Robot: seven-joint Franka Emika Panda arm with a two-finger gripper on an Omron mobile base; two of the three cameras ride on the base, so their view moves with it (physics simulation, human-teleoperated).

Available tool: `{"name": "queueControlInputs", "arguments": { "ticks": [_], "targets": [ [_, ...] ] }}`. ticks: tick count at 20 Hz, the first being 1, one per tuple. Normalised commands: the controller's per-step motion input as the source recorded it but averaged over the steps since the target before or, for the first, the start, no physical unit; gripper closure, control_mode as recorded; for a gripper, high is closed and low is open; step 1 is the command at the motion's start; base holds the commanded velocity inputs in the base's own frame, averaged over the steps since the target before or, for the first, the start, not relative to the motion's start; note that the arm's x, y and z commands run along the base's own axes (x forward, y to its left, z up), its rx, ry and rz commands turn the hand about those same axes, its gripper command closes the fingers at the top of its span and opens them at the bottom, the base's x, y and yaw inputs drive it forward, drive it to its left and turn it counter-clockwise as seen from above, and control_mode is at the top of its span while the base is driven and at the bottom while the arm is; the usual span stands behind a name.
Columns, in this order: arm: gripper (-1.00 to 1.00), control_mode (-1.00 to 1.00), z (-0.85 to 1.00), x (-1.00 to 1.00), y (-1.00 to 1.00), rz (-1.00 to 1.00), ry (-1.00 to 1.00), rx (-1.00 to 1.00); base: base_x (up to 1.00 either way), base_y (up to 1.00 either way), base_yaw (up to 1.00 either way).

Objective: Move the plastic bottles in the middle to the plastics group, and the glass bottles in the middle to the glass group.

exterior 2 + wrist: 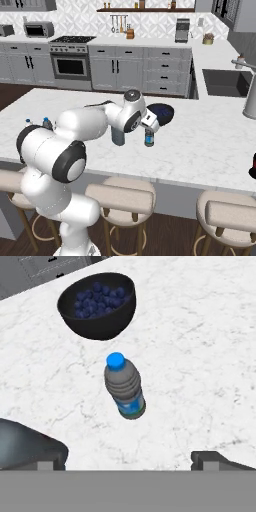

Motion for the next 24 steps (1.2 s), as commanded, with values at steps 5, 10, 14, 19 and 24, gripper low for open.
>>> {"name": "queueControlInputs", "arguments": {
  "ticks": [5,10,14,19,24],
  "targets": [
    [-1.00,-1.00,-0.28,0.53,-0.14,0.00,0.01,0.00,0.00,0.00,0.00],
    [-1.00,-1.00,-0.16,0.32,-0.17,0.00,0.00,0.00,0.00,0.00,0.00],
    [-1.00,-1.00,-0.20,0.32,-0.08,0.00,0.00,0.00,0.00,0.00,0.00],
    [-1.00,-1.00,-0.15,0.37,-0.03,0.00,0.00,0.00,0.00,0.00,0.00],
    [-1.00,-1.00,-0.15,0.30,-0.03,0.00,0.01,0.00,0.00,0.00,0.00]
  ]
}}
